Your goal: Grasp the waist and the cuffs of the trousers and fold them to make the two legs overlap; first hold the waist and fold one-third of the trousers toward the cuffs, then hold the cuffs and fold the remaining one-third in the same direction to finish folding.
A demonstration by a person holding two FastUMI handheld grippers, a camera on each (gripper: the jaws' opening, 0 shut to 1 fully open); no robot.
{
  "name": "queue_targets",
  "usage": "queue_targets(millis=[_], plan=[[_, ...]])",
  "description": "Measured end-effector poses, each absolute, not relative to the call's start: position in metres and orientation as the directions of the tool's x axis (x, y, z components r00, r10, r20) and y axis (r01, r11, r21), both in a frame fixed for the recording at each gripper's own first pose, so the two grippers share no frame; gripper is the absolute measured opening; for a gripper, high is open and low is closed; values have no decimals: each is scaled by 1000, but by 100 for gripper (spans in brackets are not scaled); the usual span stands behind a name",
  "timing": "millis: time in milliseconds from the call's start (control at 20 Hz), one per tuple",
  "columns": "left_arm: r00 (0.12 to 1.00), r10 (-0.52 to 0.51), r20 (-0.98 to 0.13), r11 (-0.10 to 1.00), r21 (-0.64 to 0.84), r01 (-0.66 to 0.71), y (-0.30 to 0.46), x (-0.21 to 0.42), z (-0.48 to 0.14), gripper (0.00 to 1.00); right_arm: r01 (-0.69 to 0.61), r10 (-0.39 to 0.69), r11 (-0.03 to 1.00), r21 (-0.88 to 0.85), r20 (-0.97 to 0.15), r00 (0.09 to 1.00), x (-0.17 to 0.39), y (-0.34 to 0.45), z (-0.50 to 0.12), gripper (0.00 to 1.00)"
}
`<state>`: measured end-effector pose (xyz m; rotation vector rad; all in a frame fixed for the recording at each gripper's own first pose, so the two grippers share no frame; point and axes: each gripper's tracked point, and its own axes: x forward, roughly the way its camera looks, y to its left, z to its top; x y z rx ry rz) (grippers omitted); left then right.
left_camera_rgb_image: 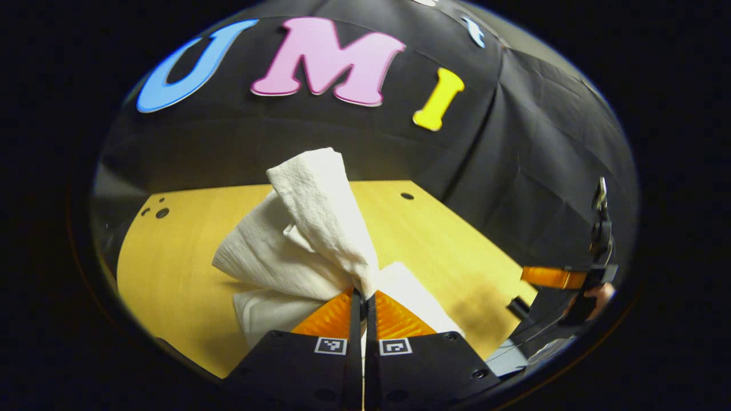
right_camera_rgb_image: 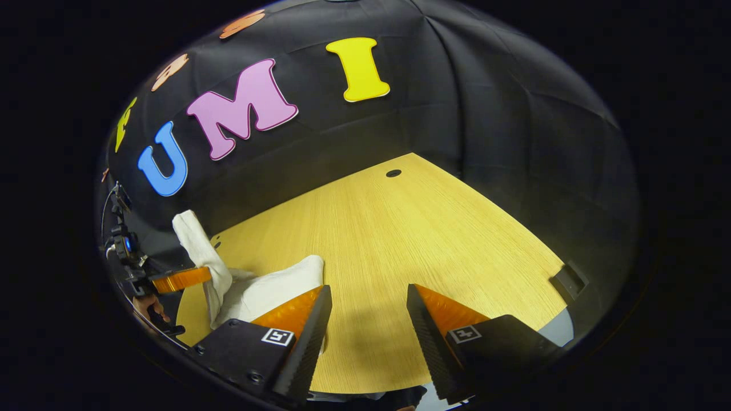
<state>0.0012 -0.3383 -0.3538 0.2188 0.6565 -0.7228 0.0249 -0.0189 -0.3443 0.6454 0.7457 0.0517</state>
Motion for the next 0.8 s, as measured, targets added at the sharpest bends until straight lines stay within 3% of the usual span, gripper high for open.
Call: queue_targets(millis=[200, 300, 600, 800], plan=[[550, -483, -681, 486, 313, 816, -347, -14, -378, 6, 181, 265, 807, 563, -619, 740, 23, -22, -350, 83], [542, -468, -698, 365, 405, 838, -354, -28, -387, 6, 193, 258, 806, 560, -626, 736, 24, -26, -355, 83], [497, -440, -748, 201, 458, 866, -350, -49, -419, 6, 219, 239, 807, 548, -642, 728, 14, -34, -365, 83], [460, -448, -767, 144, 445, 884, -352, -58, -425, 16, 228, 240, 804, 550, -650, 721, 7, -31, -370, 83]])
